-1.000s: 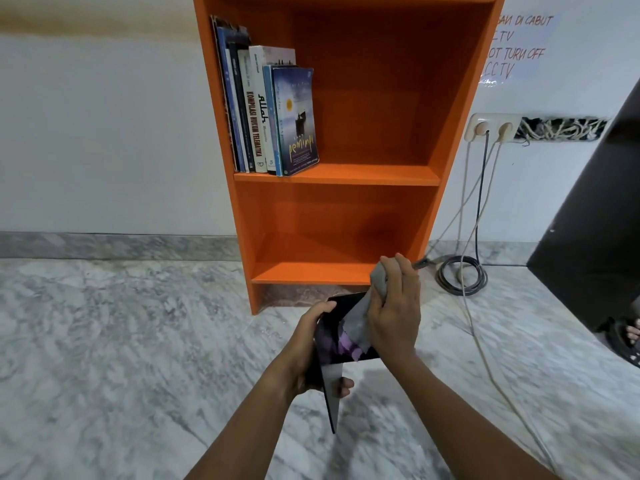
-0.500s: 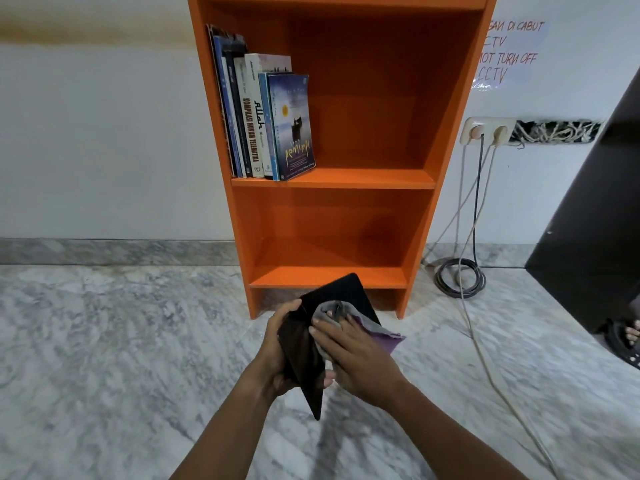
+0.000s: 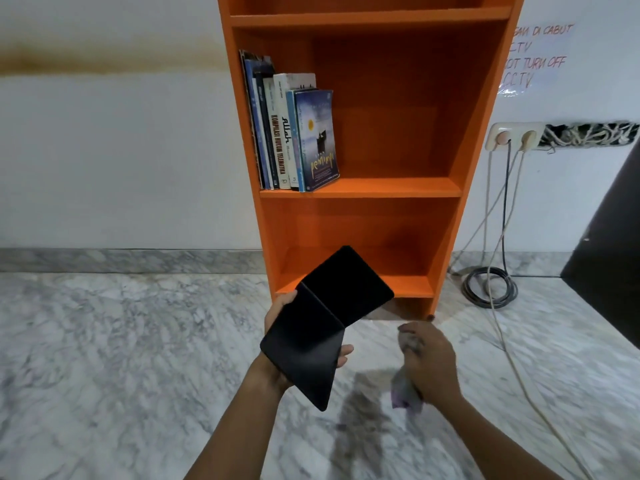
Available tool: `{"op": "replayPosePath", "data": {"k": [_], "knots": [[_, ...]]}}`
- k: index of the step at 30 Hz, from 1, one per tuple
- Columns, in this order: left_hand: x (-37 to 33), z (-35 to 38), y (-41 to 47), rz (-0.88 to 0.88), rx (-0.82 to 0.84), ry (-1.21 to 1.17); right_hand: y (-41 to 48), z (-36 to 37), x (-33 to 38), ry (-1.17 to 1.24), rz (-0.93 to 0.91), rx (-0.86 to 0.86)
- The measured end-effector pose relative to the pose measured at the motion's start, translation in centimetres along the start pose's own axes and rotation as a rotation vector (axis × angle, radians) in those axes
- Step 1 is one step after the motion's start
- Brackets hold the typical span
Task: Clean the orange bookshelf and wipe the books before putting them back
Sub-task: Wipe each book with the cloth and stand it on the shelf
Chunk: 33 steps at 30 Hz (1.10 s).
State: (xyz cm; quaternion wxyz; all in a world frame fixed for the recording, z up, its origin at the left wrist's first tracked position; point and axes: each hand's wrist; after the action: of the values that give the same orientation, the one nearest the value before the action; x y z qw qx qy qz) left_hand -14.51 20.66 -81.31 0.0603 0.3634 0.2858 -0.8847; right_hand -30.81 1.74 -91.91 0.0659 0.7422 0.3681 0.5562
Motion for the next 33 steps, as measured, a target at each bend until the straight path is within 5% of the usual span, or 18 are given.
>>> {"op": "replayPosePath", "data": {"k": [2,5,7,10,14,16,19,21,24,28,33], "knots": [[-0.4,-0.1,-0.3,0.012,-0.045,0.084,1.8,-0.7,0.5,0.393,0.493,-0.154],[0.0,-0.2,0.0,0.025,-0.041,0.122,4.6,-1.4,2.5,0.817,0.648,-0.08],[0.4,0.0,0.1,0.029,-0.018,0.096,5.6,-1.3,5.1,0.837,0.545,0.138],[0.7,0.2,-0.3,0.05,0.071,0.054,5.3,-1.2,7.3,0.464,0.243,0.398],[-0.4,-1.4,-0.2,0.164,0.04,0.294,4.9,-1.3,7.0,0.243,0.156,0.358],[-0.7,-1.4,0.2,0.276,-0.126,0.673,4.7,-1.4,6.7,0.144,0.095,0.217],[0.0,0.1,1.0,0.533,-0.658,0.908,4.2,-0.8,6.7,0.001,-0.065,0.029],[0.5,1.6,1.3,0.456,-0.623,0.732,3.9,0.2,7.3,-0.111,-0.216,-0.042],[1.4,2.5,1.7,0.086,-0.152,0.233,2.9,2.0,8.5,-0.169,-0.388,-0.01],[1.4,1.3,1.6,0.146,0.073,-0.356,1.1,4.0,9.7,-0.16,-0.468,0.101],[0.8,0.9,1.1,0.15,0.141,-0.418,0.3,4.4,10.2,-0.073,-0.464,0.186]]}}
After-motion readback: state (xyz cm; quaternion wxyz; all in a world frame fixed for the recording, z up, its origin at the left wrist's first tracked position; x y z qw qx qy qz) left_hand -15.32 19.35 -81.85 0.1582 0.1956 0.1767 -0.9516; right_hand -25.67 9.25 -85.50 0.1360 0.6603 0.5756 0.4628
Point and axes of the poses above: each hand's wrist, its own y-axis towards the middle knuckle, its own z-axis out of the palm, x = y × z, and after that the axes turned 4 degrees about y, right-handed
